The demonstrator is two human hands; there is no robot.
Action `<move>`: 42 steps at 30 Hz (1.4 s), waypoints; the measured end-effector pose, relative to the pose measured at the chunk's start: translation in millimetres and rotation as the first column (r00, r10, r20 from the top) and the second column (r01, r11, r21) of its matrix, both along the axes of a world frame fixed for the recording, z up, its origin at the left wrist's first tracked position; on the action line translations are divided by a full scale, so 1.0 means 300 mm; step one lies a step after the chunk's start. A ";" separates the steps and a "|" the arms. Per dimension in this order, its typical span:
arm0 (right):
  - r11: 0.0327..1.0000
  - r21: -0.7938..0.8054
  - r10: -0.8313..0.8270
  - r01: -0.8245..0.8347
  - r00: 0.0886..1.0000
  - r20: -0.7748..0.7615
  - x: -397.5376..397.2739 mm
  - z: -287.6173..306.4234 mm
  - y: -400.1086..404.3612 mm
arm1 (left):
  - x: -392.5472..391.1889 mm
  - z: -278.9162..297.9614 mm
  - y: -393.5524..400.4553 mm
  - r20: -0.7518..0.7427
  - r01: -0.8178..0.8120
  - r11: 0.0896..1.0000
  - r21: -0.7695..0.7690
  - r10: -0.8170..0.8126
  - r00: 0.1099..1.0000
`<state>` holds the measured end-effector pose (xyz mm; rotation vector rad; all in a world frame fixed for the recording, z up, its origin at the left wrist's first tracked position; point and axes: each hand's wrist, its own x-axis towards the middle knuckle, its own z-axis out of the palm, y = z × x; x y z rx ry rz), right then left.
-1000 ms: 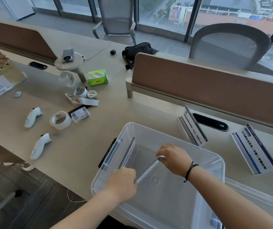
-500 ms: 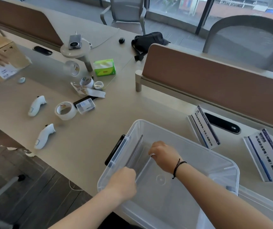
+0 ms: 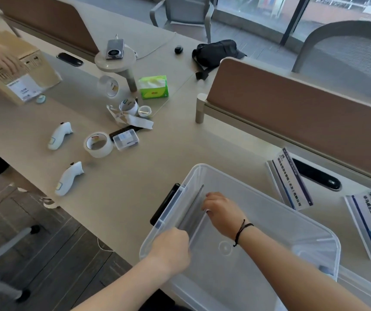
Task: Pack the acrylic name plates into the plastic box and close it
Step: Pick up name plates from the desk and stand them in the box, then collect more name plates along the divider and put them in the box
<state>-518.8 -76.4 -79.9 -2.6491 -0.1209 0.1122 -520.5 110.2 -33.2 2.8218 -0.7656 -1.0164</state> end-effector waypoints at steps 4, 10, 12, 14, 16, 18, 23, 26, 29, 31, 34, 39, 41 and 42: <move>1.000 -0.009 -0.022 0.021 1.000 -0.012 -0.005 0.001 0.005 | 0.000 -0.009 -0.001 -0.003 -0.029 1.000 -0.002 0.029 1.000; 0.999 0.002 -0.048 0.048 0.999 0.010 -0.025 0.017 0.016 | 0.006 -0.016 0.002 -0.049 -0.079 0.995 -0.053 0.077 0.996; 0.999 0.001 -0.051 0.051 0.999 0.015 -0.033 0.022 0.016 | 0.007 -0.011 0.001 -0.054 -0.106 0.990 -0.088 0.102 0.993; 0.998 0.003 -0.055 0.055 0.998 0.022 -0.041 0.026 0.015 | 0.006 -0.007 0.000 -0.034 -0.111 0.987 -0.115 0.108 0.994; 0.997 0.014 -0.072 0.071 0.997 0.034 -0.054 0.028 0.013 | 0.000 -0.002 -0.003 -0.001 -0.097 0.987 -0.130 0.098 0.995; 0.994 0.035 -0.104 0.103 0.994 0.044 -0.068 0.029 0.009 | -0.011 0.004 -0.008 0.031 -0.081 0.987 -0.136 0.086 0.996; 0.985 0.082 -0.158 0.152 0.985 0.063 -0.111 0.042 -0.004 | -0.031 0.026 -0.034 0.136 -0.041 0.986 -0.161 0.063 0.989; 0.978 0.105 -0.192 0.182 0.977 0.093 -0.141 0.059 -0.022 | -0.036 0.045 -0.067 0.177 -0.021 0.981 -0.191 0.055 0.983; 0.969 0.124 -0.228 0.212 0.965 0.130 -0.171 0.087 -0.050 | -0.035 0.067 -0.107 0.200 -0.002 0.974 -0.226 0.048 0.979; 0.965 0.129 -0.248 0.229 0.955 0.162 -0.196 0.113 -0.071 | -0.031 0.078 -0.138 0.205 0.014 0.970 -0.243 0.037 0.978; 0.959 0.137 -0.273 0.249 0.940 0.203 -0.240 0.157 -0.111 | -0.020 0.099 -0.205 0.224 0.071 0.966 -0.247 -0.014 0.974; 0.925 0.171 -0.374 0.340 0.895 0.244 -0.299 0.208 -0.207 | 0.041 0.148 -0.353 0.292 0.184 0.947 -0.262 -0.104 0.951; 0.892 0.200 -0.447 0.405 0.857 0.257 -0.311 0.220 -0.262 | 0.079 0.171 -0.422 0.294 0.209 0.937 -0.280 -0.123 0.948; 0.874 0.207 -0.483 0.440 0.836 0.260 -0.315 0.226 -0.290 | 0.098 0.186 -0.458 0.303 0.219 0.931 -0.290 -0.128 0.944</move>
